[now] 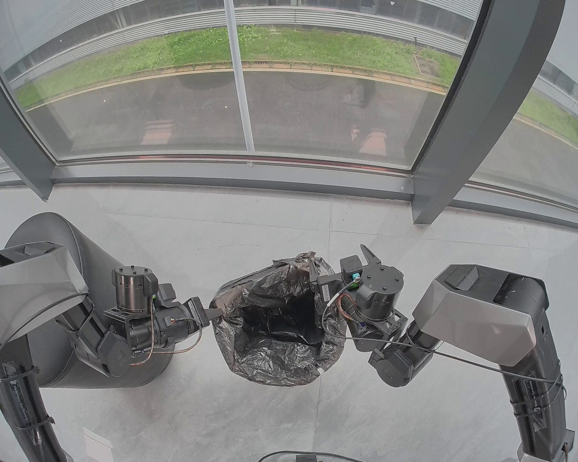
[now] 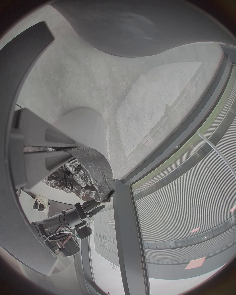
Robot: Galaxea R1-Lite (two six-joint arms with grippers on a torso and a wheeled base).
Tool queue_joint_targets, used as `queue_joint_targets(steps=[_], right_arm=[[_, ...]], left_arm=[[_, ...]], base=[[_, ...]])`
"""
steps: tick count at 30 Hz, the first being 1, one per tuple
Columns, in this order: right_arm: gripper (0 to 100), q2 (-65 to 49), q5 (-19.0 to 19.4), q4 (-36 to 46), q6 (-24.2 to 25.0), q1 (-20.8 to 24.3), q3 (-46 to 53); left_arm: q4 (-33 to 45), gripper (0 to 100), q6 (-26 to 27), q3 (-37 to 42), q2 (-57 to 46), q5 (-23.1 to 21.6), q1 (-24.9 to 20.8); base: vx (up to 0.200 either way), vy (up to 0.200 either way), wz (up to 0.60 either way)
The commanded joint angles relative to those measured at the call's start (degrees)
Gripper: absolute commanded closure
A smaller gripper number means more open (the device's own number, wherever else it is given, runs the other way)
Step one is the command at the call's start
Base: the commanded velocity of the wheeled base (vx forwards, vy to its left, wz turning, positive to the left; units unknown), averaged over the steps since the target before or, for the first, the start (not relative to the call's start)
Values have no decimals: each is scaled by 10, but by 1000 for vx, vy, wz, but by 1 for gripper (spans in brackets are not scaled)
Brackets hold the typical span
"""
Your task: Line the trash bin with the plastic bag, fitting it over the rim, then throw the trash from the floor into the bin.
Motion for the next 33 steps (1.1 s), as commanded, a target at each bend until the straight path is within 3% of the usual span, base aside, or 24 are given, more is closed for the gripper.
queue_joint_targets(steps=[1,25,26,33], right_arm=[[0,4,0,0,-1,-1,-6],[0,9,-1,-1,-1,-5,-10],[0,9,0,-1,-1,-5,-10],[0,9,0,-2,-1,-5,-10]], left_arm=[[-1,100,0,-5,11,0,0],[-36,100,-6,-6,29,5,5],[-36,0,-6,-5,28,5,6],[-38,0,-8,-2,21,5,5]], base=[[0,0,0],[0,0,0],[0,0,0],[0,0,0]])
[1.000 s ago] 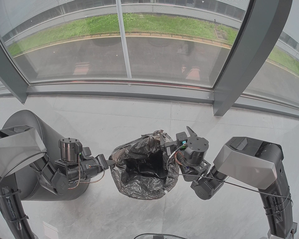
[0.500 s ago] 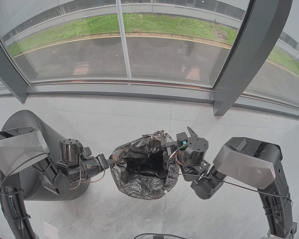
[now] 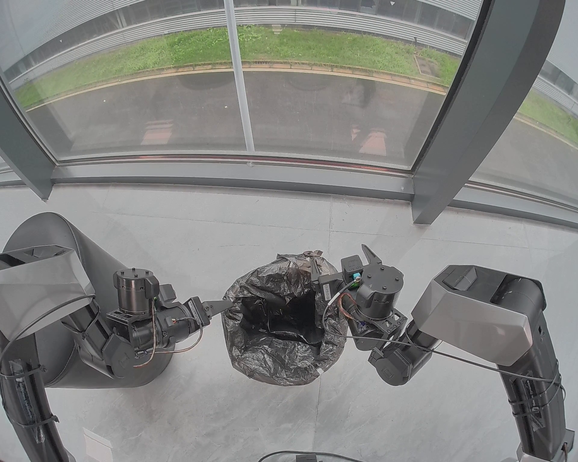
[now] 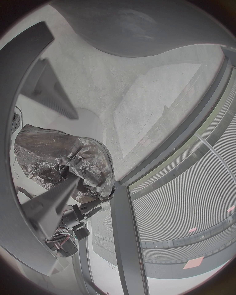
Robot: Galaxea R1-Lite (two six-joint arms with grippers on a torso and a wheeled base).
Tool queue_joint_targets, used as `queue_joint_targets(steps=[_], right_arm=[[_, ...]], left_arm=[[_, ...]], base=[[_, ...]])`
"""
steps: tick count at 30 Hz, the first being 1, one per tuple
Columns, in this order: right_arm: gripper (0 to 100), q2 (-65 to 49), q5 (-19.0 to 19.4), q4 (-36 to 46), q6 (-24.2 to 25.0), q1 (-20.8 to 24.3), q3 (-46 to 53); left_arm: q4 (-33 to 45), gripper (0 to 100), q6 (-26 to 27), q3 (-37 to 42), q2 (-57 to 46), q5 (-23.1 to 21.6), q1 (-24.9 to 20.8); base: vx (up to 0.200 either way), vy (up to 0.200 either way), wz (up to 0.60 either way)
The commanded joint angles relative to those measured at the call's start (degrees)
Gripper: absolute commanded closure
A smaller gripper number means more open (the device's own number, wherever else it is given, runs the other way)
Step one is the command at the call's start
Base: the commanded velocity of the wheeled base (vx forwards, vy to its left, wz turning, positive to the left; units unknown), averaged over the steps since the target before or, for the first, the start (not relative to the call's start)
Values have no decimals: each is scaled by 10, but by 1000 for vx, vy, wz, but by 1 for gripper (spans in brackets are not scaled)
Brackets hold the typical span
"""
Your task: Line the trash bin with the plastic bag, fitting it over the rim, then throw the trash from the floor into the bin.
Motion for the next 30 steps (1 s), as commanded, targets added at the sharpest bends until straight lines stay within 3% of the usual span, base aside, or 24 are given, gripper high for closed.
queue_joint_targets(steps=[1,6,13,19,30], right_arm=[[0,0,0,0,0,0,0],[0,0,0,-2,0,0,0],[0,0,0,-3,0,0,0],[0,1,0,-4,1,-1,-1],[0,-7,-1,-5,-1,17,30]], left_arm=[[-1,0,0,2,-4,0,0],[-66,0,2,24,-14,38,-7],[-78,0,8,18,-3,60,-12],[-104,0,64,24,2,126,-49],[-115,0,63,41,-8,131,-75]], base=[[0,0,0],[0,0,0],[0,0,0],[0,0,0],[0,0,0]])
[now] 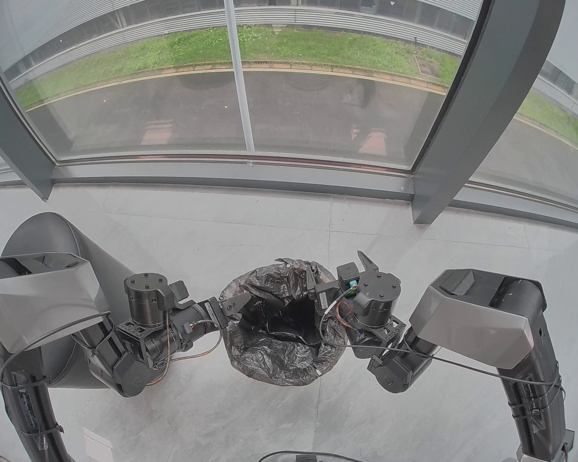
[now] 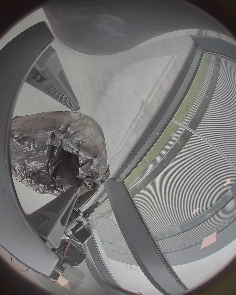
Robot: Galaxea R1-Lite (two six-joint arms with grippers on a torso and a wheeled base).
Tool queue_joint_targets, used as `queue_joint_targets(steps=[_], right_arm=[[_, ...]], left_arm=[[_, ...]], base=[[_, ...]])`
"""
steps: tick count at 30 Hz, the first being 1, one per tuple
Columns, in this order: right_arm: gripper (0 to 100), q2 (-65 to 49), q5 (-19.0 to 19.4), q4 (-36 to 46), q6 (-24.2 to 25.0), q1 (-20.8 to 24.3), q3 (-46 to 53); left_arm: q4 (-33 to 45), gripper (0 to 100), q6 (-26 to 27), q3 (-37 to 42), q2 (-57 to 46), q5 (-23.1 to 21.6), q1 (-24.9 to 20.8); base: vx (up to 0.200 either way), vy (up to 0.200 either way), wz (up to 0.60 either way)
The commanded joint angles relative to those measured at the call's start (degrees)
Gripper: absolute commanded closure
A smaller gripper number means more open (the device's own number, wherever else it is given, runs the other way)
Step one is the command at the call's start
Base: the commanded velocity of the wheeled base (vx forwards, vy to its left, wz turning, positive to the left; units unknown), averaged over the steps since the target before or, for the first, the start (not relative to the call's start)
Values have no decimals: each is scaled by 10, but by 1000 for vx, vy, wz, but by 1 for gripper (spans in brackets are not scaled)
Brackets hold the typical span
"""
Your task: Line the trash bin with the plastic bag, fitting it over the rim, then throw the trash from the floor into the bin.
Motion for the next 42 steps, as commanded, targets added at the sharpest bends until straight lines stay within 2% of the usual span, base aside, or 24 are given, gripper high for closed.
queue_joint_targets(steps=[1,13,21,32,39,42], right_arm=[[0,-3,0,0,-1,3,6],[0,-10,0,-7,-2,0,10],[0,-29,-3,-12,-4,13,38],[0,-30,-8,-16,-8,0,34],[0,-42,-8,-19,-7,12,37],[0,-51,-8,-15,10,23,38]], left_arm=[[1,0,0,3,-2,0,-3],[0,0,-1,4,3,-4,0],[0,0,-2,6,3,-6,2],[0,0,-2,9,1,-6,1],[-9,0,-11,33,-35,-3,-1],[-13,0,-41,50,-82,-10,-13]], base=[[0,0,0],[0,0,0],[0,0,0],[0,0,0],[0,0,0],[0,0,0]])
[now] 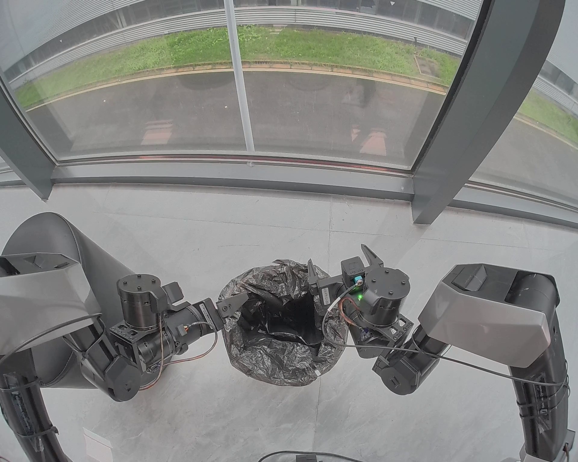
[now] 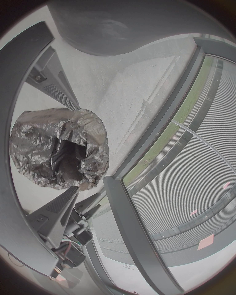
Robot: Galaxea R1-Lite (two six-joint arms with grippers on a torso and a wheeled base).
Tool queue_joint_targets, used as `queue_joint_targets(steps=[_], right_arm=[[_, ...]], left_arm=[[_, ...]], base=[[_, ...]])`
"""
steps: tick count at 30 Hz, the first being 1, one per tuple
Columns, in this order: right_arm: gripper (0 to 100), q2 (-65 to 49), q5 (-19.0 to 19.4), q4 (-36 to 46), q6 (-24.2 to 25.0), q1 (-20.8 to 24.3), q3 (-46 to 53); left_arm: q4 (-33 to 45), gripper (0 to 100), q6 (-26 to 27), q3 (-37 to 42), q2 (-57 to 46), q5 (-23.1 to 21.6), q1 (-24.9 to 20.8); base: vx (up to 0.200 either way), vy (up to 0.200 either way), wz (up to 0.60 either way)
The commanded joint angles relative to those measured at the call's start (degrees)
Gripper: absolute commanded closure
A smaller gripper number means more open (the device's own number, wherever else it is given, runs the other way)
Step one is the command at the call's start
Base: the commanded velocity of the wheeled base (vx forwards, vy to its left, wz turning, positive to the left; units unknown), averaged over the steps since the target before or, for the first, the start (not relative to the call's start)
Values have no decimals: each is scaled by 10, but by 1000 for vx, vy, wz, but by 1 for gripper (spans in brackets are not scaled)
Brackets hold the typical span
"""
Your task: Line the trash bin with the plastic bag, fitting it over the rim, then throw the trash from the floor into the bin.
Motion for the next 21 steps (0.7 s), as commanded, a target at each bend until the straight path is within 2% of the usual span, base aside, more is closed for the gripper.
queue_joint_targets(steps=[1,6,7,9,11,12,13,15,16,17,19,21], right_arm=[[0,-18,0,8,24,17,1],[0,-45,0,54,65,22,1],[0,-74,0,89,99,24,1],[0,-95,0,127,126,26,1],[0,-124,0,197,172,26,1],[0,-125,0,202,176,26,1],[0,-150,0,286,216,26,1],[0,-183,3,413,258,26,-1],[0,-188,4,429,264,26,-2],[0,-208,16,507,304,26,-7],[0,-224,45,567,352,25,-25],[0,-241,74,601,380,21,-30]], left_arm=[[-5,0,-37,24,-73,-6,-18],[1,0,-64,34,-118,-26,-39],[1,0,-71,47,-135,-40,-49],[1,0,-74,54,-143,-40,-59],[2,0,-74,61,-146,-39,-72],[2,0,-74,61,-146,-39,-73],[2,0,-68,61,-143,-32,-82],[5,0,-53,61,-138,-25,-87],[6,0,-50,61,-138,-24,-87],[21,0,-34,59,-134,-12,-89],[44,0,-14,54,-131,17,-97],[60,0,7,49,-127,56,-108]], base=[[0,0,0],[0,0,0],[0,0,0],[0,0,0],[0,0,0],[0,0,0],[0,0,0],[0,0,0],[0,0,0],[0,0,0],[0,0,0],[0,0,0]])
